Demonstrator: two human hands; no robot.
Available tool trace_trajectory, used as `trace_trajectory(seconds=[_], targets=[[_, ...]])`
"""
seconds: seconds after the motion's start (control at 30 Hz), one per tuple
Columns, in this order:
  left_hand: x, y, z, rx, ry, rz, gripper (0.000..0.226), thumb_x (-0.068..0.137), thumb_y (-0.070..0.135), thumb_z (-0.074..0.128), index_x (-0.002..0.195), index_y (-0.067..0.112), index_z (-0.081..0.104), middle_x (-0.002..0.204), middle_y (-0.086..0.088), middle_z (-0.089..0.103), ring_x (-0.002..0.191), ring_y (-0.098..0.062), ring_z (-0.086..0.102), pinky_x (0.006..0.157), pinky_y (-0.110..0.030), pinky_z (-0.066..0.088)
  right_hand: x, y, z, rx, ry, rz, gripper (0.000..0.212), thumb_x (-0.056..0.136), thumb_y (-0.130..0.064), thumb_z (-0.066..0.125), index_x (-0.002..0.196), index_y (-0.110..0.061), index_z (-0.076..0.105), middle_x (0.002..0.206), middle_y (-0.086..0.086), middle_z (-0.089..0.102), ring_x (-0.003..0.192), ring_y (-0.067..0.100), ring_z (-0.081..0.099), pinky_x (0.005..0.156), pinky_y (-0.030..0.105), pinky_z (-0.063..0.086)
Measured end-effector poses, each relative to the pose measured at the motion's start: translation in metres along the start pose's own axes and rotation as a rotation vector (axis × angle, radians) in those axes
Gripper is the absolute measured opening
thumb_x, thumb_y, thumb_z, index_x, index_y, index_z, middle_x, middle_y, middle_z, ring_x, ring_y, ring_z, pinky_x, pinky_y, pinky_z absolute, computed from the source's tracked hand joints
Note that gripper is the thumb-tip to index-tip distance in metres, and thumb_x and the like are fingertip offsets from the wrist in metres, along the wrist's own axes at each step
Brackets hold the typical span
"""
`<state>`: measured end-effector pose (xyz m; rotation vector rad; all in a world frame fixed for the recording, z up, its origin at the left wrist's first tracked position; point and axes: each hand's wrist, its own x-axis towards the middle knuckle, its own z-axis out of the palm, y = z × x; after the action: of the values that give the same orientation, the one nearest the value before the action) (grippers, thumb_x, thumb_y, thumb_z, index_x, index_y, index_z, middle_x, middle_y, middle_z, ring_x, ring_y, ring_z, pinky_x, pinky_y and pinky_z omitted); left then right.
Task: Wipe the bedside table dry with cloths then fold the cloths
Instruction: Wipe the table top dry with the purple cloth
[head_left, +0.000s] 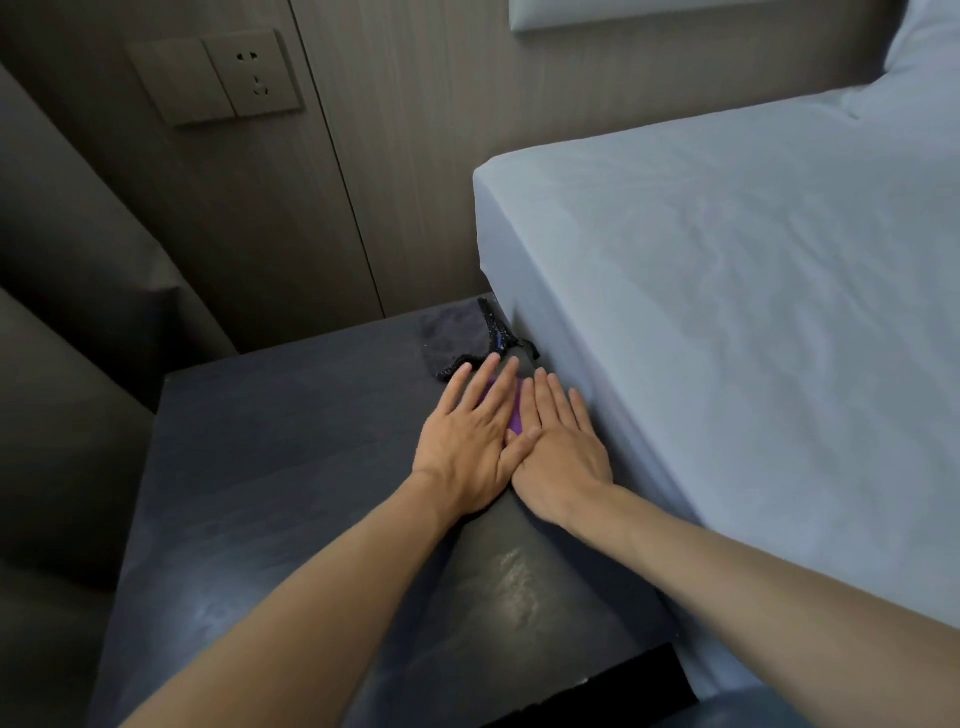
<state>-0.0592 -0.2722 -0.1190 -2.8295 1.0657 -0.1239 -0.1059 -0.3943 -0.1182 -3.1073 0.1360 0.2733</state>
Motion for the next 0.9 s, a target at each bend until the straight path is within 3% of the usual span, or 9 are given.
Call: trace_trajectory(seconds=[0.17,0.4,0.9], targets=[[-0.011,-0.015,0.000,-0.179,-0.120,0.095,0.080,0.094,0.062,-0.009,0.159,0.016,-0.006,0.167,-0.003,-0.011,0.151,-0.012,-0.018,0.122,-0.034,-0.013,-0.016,-0.025,-0.001,0.045,-0.011,0.111,0.067,0.104,-0.036,0.012,0.143,-0.005,-0.032,0.165,0.015,-0.026,0.152,0.025,-0.026,0.123,0.042,-0.016],[-0.042,-0.039,-0.005,-0.184,-0.172,0.136,0.075,0.098,0.062,0.002,0.158,0.018,-0.008,0.166,0.000,-0.014,0.151,-0.011,-0.016,0.122,-0.038,-0.013,-0.033,-0.066,0.001,0.097,-0.023,0.166,0.066,0.106,-0.039,0.008,0.148,-0.003,-0.029,0.164,0.015,-0.028,0.151,0.026,-0.028,0.123,0.042,-0.016],[-0.149,-0.118,0.002,-0.198,-0.169,-0.063,0.074,0.100,0.062,0.005,0.159,0.019,-0.006,0.167,0.001,-0.013,0.152,-0.010,-0.013,0.121,-0.038,-0.014,-0.049,-0.184,0.007,0.122,-0.017,-0.009,0.067,0.107,-0.038,0.012,0.150,-0.003,-0.026,0.165,0.016,-0.026,0.152,0.026,-0.026,0.124,0.042,-0.013]])
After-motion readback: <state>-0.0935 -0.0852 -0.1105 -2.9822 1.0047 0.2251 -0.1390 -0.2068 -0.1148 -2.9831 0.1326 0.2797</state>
